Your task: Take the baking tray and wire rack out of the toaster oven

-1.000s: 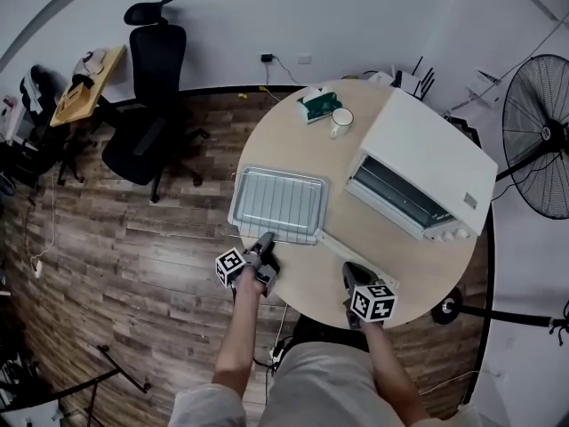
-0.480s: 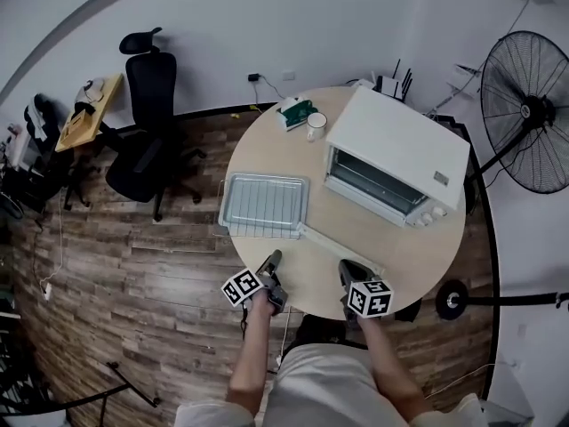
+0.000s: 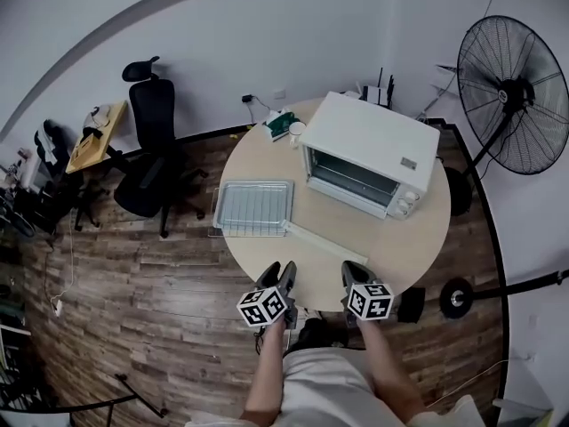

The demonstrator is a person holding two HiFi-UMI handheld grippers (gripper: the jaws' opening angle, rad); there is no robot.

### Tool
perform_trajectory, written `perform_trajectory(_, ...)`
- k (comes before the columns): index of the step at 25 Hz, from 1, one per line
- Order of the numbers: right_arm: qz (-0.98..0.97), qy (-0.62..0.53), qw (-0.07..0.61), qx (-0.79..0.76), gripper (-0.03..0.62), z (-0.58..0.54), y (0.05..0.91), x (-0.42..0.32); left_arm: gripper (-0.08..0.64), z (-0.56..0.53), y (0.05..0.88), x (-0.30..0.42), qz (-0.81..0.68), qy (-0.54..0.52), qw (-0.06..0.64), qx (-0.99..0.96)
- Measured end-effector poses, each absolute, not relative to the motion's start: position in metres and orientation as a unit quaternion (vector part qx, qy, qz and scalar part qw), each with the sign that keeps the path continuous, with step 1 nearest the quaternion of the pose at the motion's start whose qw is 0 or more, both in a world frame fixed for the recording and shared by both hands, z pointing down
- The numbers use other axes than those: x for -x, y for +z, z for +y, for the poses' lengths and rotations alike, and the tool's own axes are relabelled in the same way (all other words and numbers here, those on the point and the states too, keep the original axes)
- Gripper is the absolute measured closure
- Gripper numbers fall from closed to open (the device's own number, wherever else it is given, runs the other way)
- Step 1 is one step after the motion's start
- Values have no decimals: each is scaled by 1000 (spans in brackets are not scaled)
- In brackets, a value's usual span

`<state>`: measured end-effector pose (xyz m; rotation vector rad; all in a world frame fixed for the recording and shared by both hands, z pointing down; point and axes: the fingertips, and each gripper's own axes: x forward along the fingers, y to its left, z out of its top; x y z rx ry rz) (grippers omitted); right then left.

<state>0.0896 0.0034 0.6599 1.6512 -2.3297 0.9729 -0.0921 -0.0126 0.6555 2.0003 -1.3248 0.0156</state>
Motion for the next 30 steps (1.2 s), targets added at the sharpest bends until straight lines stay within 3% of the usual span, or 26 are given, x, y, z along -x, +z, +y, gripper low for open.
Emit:
perform_trajectory(13,-773,302,48,-556,595,55,655,-122,328,46,622,62,-528,93,213,-817)
perform_trajectory(26,-783,288,51,-549,595,70,662,-128,330,58,621,68,-534,91,208,-814)
perform_trajectory(30,-785,287,47,-547,595,66,660,-124,386,58,617,74,-538,88,206,-813)
